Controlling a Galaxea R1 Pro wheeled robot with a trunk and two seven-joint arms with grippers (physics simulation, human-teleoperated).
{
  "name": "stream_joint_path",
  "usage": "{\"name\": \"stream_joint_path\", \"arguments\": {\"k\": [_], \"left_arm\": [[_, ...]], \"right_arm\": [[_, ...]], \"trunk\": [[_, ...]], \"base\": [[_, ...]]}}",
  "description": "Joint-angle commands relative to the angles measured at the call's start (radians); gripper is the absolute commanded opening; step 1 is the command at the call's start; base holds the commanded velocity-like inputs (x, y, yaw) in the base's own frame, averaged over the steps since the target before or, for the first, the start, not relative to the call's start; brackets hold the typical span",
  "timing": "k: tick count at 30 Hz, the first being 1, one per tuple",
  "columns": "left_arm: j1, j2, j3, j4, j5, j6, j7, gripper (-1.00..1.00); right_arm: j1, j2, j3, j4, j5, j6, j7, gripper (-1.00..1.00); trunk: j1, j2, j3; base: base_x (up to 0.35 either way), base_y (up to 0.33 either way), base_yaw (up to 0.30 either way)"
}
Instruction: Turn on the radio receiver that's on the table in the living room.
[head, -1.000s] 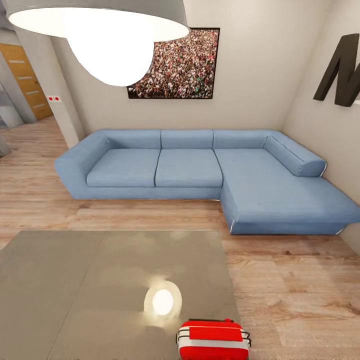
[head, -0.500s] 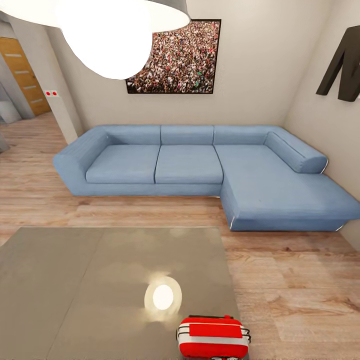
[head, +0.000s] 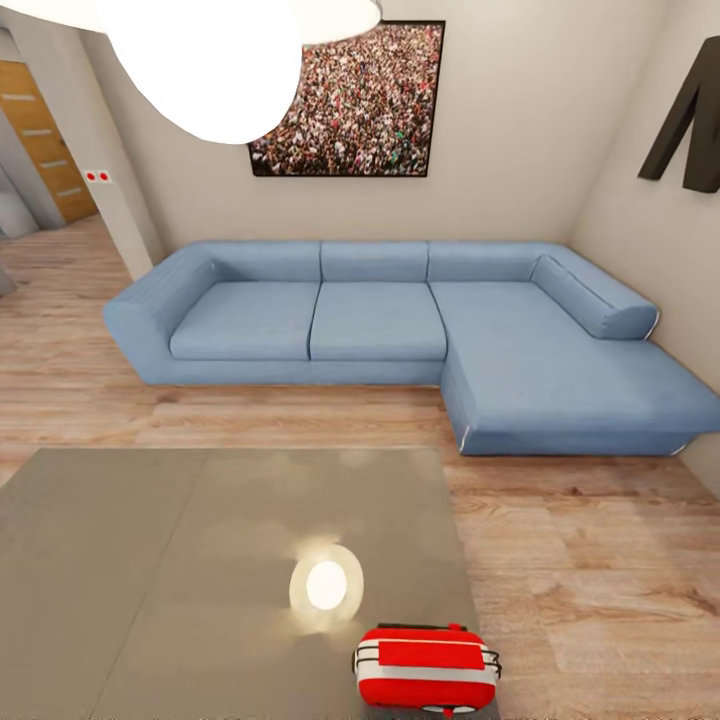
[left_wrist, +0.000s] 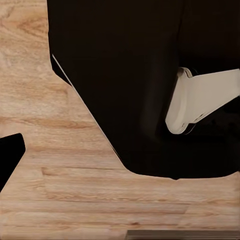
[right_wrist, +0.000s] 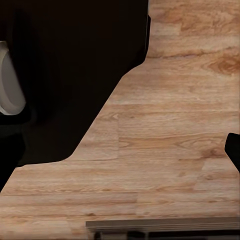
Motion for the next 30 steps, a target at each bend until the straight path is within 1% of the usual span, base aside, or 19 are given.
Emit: {"name": "stream_joint_path", "arguments": {"k": [1,30], "left_arm": [[0.000,0.000,0.000,0.000,0.000,0.000,-0.001,1.00],[0.000,0.000,0.000,0.000,0.000,-0.002,-0.001,1.00]], "right_arm": [[0.000,0.000,0.000,0.000,0.000,0.000,0.000,1.00],[0.000,0.000,0.000,0.000,0.000,0.000,0.000,1.00]], "trunk": [[0.000,0.000,-0.002],[0.000,0.000,-0.049]], "base": [[0.000,0.000,0.000],[0.000,0.000,0.000]]}}
